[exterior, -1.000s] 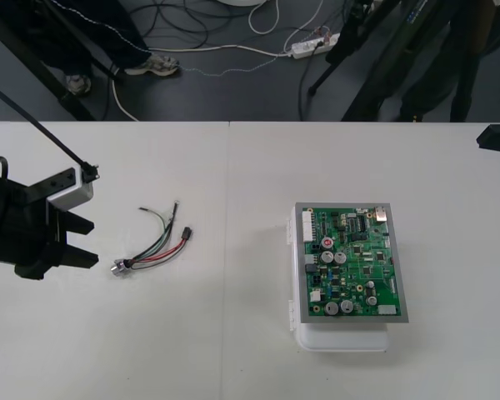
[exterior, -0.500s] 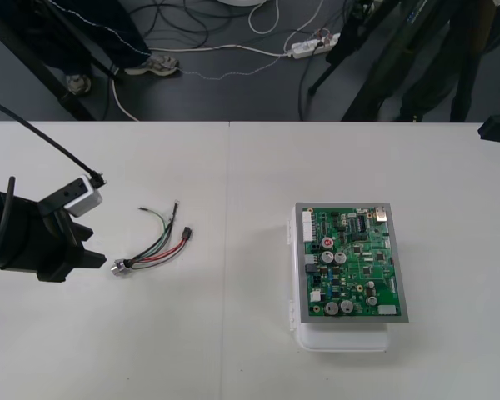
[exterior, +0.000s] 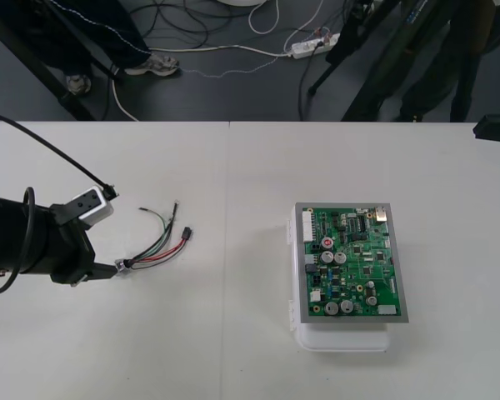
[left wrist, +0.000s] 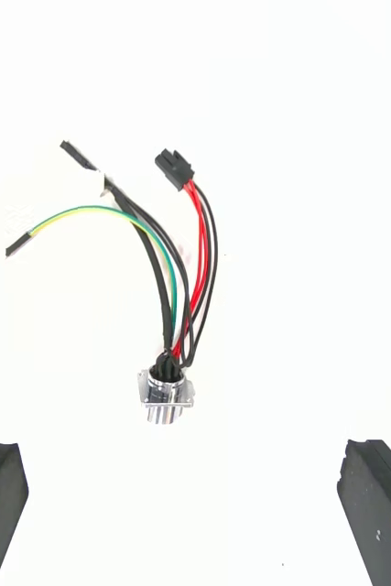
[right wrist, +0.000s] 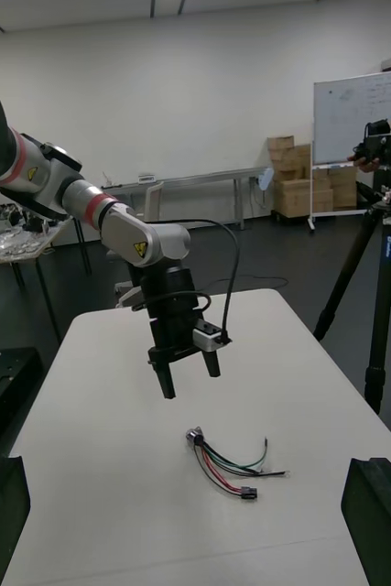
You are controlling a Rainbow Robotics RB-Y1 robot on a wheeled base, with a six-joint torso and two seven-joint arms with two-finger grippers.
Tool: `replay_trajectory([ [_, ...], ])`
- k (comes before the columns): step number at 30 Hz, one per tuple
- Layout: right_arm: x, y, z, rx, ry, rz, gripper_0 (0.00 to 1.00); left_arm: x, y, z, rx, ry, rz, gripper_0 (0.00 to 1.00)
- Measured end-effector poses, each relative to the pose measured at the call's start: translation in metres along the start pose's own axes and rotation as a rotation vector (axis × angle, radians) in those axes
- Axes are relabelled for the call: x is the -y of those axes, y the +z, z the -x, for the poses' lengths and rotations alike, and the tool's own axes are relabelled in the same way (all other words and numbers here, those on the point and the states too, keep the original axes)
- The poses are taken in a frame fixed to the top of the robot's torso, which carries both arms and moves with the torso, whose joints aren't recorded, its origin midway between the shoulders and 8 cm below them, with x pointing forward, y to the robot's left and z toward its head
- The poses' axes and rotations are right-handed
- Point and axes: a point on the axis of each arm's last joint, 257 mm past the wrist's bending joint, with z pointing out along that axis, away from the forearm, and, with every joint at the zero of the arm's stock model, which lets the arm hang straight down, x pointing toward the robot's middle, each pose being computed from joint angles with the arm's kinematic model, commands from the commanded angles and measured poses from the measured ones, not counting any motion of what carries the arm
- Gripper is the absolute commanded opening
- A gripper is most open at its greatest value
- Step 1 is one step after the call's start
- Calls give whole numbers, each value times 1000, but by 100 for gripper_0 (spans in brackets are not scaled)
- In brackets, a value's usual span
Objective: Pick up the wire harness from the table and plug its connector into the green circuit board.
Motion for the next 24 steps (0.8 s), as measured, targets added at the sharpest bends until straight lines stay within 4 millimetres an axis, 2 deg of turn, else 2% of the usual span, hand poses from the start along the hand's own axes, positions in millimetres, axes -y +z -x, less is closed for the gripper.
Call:
replay_trajectory([
  [10,0,1,-2,-5,2,3,100,-15,26,-18,-31,14,56,100],
  [17,0,2,-3,-8,3,3,100,-9,45,-29,-59,57,74,100],
  [24,1,2,-4,-14,2,0,100,-10,56,-38,-82,97,99,100],
])
